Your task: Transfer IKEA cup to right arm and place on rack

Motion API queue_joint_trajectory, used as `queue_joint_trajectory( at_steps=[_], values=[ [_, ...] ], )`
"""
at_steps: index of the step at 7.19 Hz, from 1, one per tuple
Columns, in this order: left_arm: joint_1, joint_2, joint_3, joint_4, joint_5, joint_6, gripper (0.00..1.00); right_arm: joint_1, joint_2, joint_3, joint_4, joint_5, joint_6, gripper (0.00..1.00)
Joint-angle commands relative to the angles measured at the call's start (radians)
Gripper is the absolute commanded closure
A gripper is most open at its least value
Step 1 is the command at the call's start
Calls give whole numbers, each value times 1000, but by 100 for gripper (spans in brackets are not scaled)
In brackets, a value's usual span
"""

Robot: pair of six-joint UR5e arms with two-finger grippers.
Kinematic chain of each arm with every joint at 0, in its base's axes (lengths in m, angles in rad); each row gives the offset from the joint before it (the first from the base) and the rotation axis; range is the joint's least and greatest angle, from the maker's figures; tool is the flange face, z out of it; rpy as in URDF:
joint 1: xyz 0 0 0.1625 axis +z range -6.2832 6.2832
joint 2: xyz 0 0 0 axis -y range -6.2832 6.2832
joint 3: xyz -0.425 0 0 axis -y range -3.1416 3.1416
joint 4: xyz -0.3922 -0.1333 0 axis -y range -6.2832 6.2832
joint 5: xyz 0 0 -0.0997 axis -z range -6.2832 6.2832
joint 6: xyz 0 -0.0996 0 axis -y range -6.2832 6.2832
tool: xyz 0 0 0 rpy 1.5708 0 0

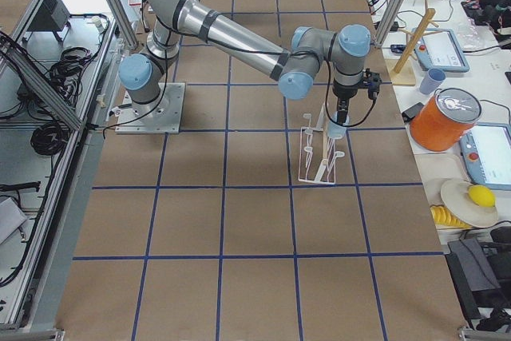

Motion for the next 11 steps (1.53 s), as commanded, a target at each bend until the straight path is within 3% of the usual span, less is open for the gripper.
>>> queue_joint_trajectory(
  at_steps=[1,4,6,9,11],
  values=[
    [0,0,1,0,0,0,0,12,-67,-80,231,-1,2,0],
    [2,0,4,-2,0,0,0,131,-211,-73,408,-6,54,0],
    [3,2,5,0,0,0,0,200,-285,-40,485,-1,188,0],
    [8,2,5,0,0,0,0,266,-476,182,475,-1,300,0],
    [8,2,5,0,0,0,0,352,-511,226,478,-10,310,0]
  ],
)
